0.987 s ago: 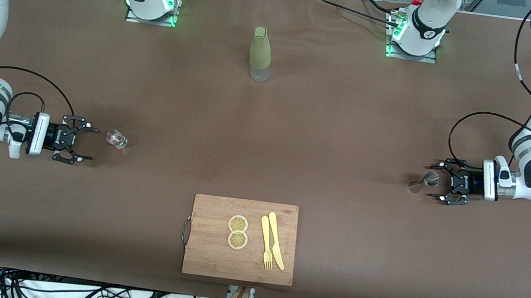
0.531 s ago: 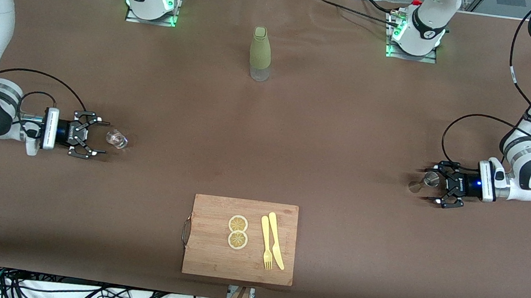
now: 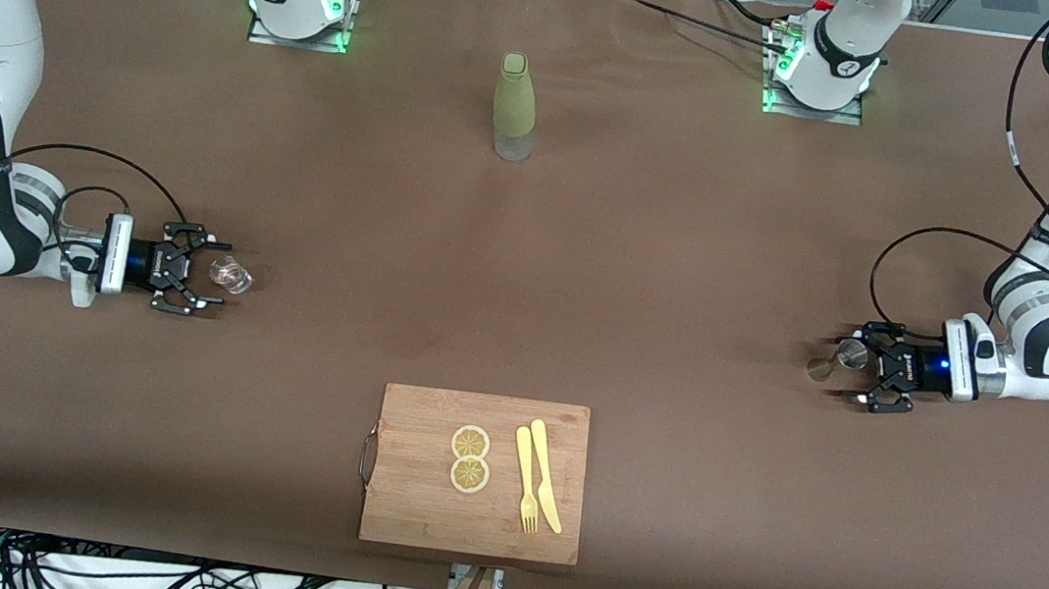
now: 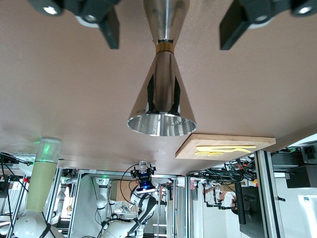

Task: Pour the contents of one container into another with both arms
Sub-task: 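Close the right gripper on the glass while the left gripper grips the jigger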

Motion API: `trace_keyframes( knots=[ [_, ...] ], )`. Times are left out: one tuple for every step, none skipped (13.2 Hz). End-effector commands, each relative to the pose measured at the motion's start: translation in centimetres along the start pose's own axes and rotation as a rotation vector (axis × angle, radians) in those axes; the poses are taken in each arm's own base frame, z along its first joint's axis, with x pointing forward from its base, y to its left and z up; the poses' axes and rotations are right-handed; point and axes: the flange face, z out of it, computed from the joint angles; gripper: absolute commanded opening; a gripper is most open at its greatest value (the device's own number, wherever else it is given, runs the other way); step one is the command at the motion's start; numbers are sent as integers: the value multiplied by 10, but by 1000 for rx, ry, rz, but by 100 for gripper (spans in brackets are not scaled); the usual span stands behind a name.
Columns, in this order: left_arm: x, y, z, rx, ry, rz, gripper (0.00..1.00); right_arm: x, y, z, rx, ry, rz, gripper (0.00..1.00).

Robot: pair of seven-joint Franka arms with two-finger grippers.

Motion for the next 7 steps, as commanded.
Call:
trace_keyframes(
  knots=[
    [-3,-3,2,16,35,37,79,-9,1,15,-14,50,-23,100],
    [0,-4,6,13,42,42,79,-8,3,20,-15,57,-24,100],
    [1,-4,7,11,45,41,78,-7,4,22,-19,63,-25,100],
    [1,-4,7,11,45,42,74,-4,5,26,-18,68,-26,100],
    [1,-4,7,11,45,42,73,-6,6,27,-26,79,-23,100],
    [0,-4,7,11,44,42,70,-9,5,31,-23,82,-18,99],
    [0,-4,7,11,44,42,65,-9,5,34,-18,81,-18,98]
  ],
)
